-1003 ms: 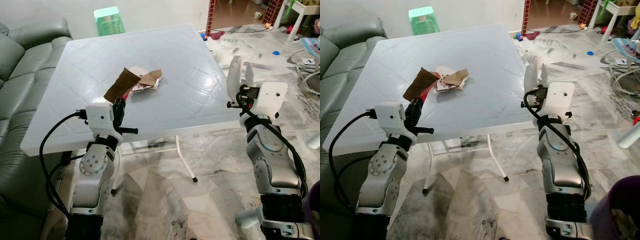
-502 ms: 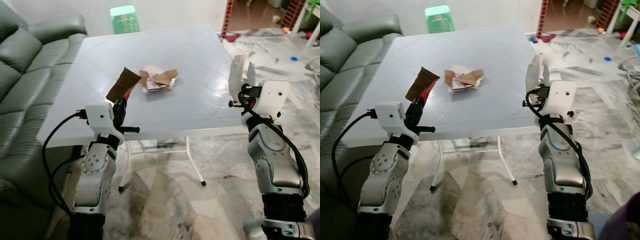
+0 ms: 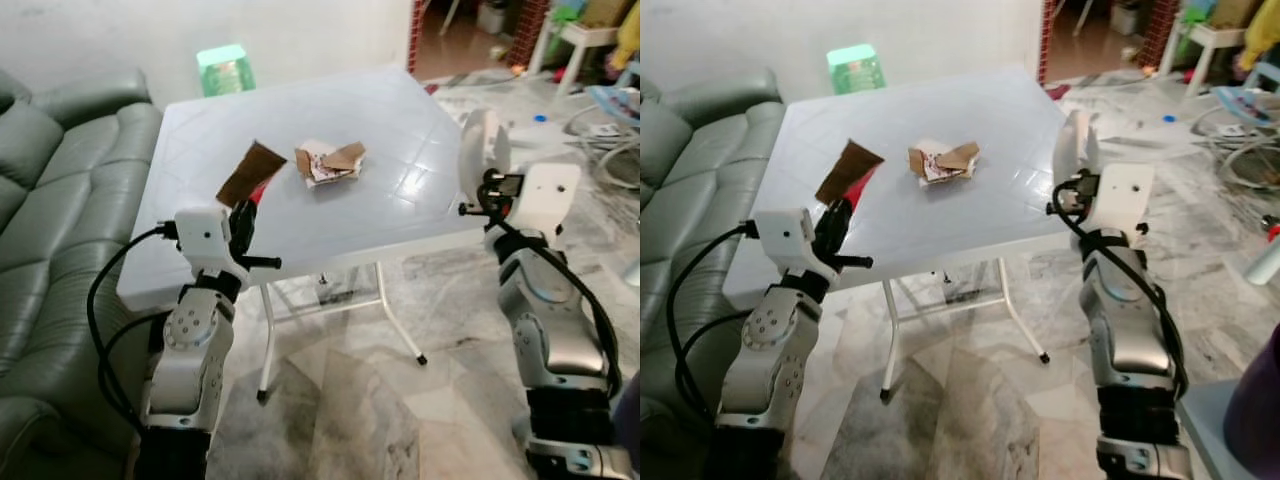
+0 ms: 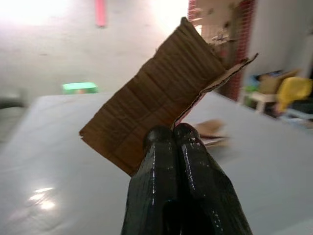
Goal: Picking trash to rubbish bin
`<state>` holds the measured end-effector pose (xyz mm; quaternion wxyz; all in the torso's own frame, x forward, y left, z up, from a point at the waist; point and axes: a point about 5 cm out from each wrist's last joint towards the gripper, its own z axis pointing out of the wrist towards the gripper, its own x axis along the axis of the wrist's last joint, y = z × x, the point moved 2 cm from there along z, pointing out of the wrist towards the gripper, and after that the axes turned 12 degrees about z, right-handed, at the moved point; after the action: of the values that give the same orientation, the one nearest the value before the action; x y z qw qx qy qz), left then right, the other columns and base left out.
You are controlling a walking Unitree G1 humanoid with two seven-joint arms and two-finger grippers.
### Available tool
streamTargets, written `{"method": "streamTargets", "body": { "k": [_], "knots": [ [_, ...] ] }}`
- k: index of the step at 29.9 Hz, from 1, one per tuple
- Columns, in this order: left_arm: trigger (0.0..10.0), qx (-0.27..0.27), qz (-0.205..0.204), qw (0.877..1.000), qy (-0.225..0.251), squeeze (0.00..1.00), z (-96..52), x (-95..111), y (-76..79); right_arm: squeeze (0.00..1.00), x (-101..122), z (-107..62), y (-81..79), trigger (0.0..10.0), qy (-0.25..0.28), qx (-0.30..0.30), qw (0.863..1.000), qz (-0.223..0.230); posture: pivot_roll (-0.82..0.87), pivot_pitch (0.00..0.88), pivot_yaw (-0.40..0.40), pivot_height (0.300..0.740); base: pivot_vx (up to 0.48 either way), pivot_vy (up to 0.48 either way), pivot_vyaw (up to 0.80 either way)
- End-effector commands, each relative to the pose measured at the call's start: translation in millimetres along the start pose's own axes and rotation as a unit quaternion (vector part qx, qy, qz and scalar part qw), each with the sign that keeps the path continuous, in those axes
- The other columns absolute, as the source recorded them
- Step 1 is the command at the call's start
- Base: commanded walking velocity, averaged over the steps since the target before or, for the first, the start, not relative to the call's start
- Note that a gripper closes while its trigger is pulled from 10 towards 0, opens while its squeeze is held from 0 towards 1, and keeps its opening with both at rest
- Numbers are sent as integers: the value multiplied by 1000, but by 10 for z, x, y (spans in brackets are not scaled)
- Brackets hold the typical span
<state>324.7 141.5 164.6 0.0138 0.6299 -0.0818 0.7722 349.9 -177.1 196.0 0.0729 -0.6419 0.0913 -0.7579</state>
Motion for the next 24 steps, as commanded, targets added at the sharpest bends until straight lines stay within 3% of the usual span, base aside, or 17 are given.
{"method": "streamTargets", "body": {
  "k": [1,4,24],
  "knots": [
    [0,0,5,1000,6,0,3,29,-16,0,51,27,-27,10000,7,3,1000,-1,-50,31,77,740,0,0,0],
    [0,-1,5,1000,7,0,3,33,-16,0,48,31,-17,10000,4,0,1000,-3,-50,31,78,740,0,0,0],
    [0,-9,5,1000,9,0,-4,34,5,0,58,43,14,10000,5,-9,1000,-7,-52,35,77,740,0,0,-791]
  ]
}}
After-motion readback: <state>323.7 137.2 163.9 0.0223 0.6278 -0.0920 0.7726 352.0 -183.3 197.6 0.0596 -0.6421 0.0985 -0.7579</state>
